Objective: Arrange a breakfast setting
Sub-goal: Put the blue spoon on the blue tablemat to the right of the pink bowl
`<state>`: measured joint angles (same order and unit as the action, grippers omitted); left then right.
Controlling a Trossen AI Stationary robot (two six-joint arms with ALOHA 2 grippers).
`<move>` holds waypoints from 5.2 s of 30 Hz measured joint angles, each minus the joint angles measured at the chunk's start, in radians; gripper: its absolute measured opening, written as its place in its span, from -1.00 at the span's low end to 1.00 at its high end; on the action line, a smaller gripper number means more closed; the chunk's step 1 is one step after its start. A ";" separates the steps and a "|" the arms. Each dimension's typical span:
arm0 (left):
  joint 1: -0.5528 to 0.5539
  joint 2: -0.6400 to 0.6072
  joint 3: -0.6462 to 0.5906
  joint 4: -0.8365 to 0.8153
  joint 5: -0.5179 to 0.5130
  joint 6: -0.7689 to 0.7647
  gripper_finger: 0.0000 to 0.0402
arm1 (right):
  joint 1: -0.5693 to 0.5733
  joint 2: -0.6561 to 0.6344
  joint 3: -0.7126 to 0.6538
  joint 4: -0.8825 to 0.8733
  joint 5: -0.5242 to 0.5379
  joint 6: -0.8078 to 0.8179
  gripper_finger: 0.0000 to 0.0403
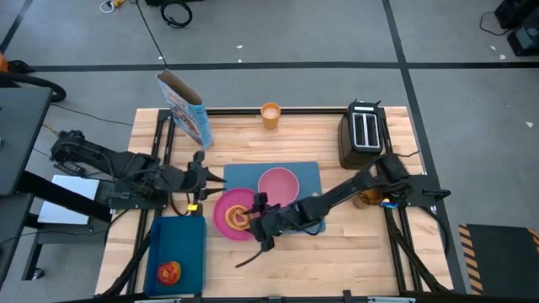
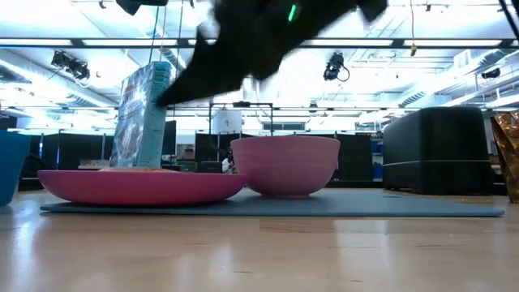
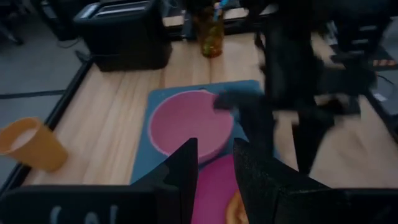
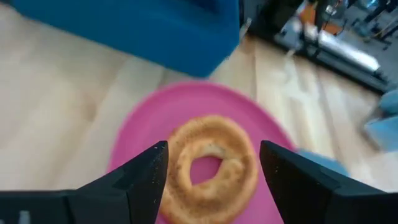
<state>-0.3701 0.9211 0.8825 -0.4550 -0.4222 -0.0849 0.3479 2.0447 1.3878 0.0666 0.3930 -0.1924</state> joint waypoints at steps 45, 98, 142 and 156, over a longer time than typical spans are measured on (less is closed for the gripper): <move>-0.116 0.002 -0.238 0.384 0.199 0.000 -0.45 | 0.331 -0.674 -0.158 -1.631 -0.303 1.231 0.19; -0.115 0.002 -0.237 0.400 0.199 0.044 -0.45 | 0.212 -0.931 -0.546 -1.617 -0.599 1.237 0.13; -0.115 0.002 -0.237 0.398 0.200 0.029 -0.45 | 0.193 -0.931 -0.627 -1.555 -0.623 1.293 0.08; -0.116 0.002 -0.237 0.399 0.200 0.017 -0.45 | 0.184 -0.931 -0.567 -1.562 -0.608 1.306 -0.18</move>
<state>-0.4862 0.9228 0.6456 -0.0557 -0.2226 -0.0677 0.5320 1.1133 0.8204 -1.4955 -0.2150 1.1132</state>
